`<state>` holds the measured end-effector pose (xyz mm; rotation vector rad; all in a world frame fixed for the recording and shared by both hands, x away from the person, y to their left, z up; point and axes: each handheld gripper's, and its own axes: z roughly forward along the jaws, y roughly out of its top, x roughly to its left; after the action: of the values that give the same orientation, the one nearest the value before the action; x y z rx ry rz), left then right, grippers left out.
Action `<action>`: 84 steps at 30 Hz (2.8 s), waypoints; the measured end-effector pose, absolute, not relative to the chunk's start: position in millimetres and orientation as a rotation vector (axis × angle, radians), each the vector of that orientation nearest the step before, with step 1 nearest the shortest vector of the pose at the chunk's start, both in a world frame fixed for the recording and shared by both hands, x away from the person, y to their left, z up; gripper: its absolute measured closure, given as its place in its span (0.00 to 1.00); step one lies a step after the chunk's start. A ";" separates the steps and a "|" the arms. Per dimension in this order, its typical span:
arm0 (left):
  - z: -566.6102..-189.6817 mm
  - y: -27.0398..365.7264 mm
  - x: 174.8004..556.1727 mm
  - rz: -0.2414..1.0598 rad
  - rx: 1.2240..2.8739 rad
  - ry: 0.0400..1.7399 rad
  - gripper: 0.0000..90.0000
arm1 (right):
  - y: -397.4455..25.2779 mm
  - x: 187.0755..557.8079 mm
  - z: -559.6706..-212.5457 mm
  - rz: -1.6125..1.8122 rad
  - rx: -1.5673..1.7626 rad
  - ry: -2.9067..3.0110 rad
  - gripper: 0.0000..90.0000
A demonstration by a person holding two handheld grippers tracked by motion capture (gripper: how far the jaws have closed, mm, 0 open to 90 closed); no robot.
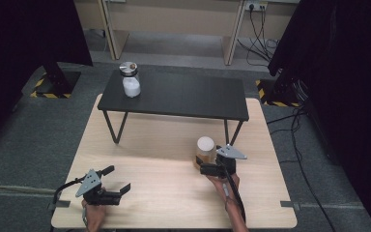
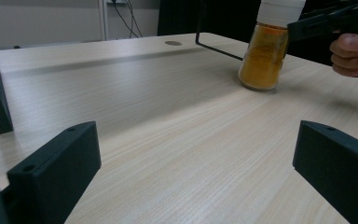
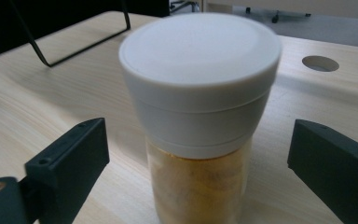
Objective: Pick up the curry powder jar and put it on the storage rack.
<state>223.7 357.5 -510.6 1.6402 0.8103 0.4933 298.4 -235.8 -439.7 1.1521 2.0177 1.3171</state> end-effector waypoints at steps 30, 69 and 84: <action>-510.6 358.3 224.5 0.491 1.643 0.803 0.00 | -214.4 304.5 -456.1 1.292 1.151 1.961 0.37; -510.0 358.2 225.9 0.482 1.647 0.807 0.00 | -227.2 288.4 -394.7 1.299 1.087 1.984 0.37; -510.2 358.4 226.0 0.482 1.646 0.806 0.00 | -232.0 284.9 -310.5 1.286 1.035 2.043 0.37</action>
<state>226.0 358.4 -510.2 1.6463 0.8057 0.4817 284.9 -232.0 -310.5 1.0350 2.0428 1.2864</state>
